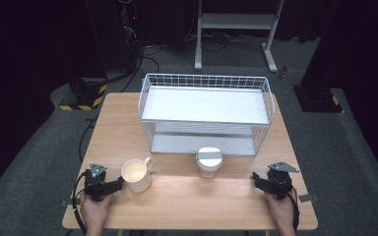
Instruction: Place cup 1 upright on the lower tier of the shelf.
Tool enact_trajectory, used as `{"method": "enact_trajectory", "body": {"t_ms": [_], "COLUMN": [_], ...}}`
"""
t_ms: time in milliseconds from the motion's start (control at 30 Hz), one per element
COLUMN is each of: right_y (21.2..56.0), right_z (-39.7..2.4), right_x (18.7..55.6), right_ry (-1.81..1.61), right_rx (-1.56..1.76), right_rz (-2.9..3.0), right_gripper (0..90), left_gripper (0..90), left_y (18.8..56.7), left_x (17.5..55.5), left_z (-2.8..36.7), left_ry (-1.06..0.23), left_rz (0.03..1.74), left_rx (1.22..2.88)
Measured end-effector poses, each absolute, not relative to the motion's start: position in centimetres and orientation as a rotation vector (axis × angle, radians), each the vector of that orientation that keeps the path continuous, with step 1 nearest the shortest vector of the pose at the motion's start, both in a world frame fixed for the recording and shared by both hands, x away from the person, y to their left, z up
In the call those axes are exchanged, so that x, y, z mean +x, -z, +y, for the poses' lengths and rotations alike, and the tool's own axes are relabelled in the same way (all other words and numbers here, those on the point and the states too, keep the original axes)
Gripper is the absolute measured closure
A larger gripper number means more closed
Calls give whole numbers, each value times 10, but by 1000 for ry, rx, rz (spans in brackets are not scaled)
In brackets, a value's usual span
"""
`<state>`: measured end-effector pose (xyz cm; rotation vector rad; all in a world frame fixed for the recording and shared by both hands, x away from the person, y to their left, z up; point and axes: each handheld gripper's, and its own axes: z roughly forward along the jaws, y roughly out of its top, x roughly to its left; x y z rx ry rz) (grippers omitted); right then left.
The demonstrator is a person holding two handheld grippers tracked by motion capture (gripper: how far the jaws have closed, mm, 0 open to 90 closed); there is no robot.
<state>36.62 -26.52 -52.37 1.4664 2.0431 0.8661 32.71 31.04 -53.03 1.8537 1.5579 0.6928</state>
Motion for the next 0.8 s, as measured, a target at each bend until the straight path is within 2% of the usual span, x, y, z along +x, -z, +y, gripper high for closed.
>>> {"method": "enact_trajectory", "body": {"t_ms": [600, 800], "right_y": [524, 524], "right_z": [-265, -267], "right_x": [367, 367], "right_ry": [-867, -872], "right_rx": [1463, 1450], "right_rz": [2052, 2077], "right_gripper": [260, 212], "left_gripper": [157, 158], "left_y": [530, 530], "left_x": [327, 327], "left_z": [310, 310], "left_ry": [-691, -693], "left_rz": [1560, 1560], "left_rx": [1859, 1857]}}
